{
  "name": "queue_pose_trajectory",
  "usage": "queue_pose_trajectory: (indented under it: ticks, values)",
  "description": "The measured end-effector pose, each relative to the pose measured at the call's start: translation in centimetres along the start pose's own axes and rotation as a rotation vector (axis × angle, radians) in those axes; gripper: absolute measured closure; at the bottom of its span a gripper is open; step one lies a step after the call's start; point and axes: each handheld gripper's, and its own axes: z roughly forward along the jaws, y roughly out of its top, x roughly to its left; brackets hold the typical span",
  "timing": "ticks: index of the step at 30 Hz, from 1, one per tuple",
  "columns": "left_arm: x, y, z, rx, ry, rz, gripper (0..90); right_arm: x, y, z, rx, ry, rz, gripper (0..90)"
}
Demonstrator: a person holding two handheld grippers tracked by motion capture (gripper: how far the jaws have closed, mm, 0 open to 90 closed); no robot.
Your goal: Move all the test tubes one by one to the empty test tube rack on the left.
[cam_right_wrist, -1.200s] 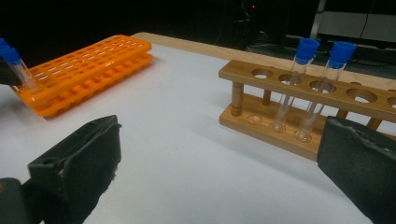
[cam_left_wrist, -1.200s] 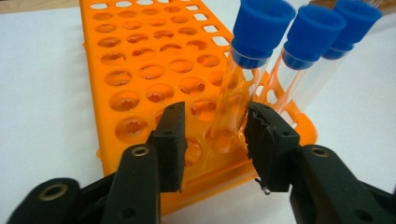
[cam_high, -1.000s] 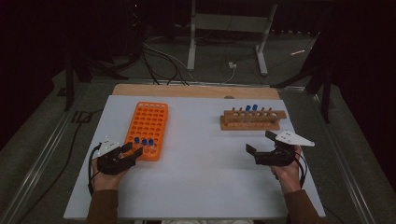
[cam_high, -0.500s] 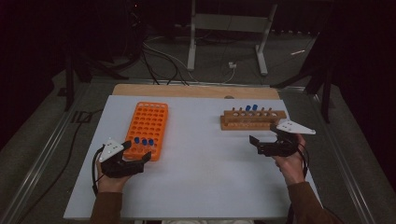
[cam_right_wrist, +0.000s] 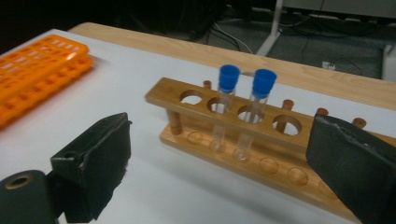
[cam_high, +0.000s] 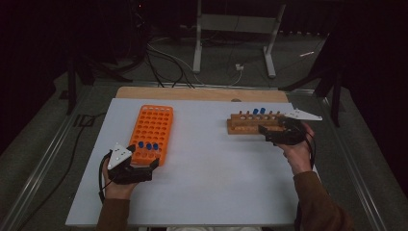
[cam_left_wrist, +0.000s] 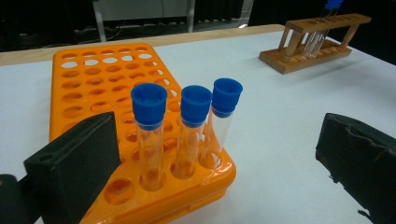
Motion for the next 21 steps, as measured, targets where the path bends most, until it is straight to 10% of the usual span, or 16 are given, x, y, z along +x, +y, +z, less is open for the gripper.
queue_pose_trajectory:
  ticks: [21]
  values:
    - [0.1,-0.2,0.1,0.006,0.001,-0.008,0.8,-2.7,1.0,5.0,0.034,-0.062,0.048,63.3]
